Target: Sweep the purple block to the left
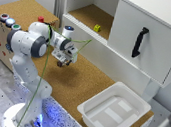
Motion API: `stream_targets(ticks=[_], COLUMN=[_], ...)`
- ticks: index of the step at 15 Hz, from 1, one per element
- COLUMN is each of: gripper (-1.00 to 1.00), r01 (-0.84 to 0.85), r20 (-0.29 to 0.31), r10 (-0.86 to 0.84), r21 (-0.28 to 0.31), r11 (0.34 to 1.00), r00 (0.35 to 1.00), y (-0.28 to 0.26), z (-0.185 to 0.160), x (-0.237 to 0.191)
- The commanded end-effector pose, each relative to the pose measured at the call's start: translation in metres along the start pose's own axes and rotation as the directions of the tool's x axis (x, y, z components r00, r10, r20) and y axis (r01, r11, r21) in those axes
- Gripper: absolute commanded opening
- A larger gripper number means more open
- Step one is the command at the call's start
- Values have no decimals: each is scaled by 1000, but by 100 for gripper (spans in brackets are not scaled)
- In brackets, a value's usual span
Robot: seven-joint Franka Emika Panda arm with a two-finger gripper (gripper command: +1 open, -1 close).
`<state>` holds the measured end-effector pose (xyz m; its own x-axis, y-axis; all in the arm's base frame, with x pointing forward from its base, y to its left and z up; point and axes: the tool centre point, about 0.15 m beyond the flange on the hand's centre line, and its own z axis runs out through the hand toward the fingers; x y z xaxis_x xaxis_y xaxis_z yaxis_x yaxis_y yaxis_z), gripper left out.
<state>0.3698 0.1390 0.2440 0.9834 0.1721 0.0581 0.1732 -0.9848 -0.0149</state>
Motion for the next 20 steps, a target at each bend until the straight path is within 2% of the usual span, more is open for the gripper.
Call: stream_targets(ticks=[1,6,13,20], gripper=[100,100,100,100], r01=[103,205,267,260], r20=[-16,-30,-78,-60], r10=[-102,-205,-265,-256], r21=[30,14,10,53], r11=[994,979,964,964], r00=[995,978,961,965], y=[-12,-33,-44,-38], z=[-40,-39,-9,32], x=[-23,-17,-9,-2])
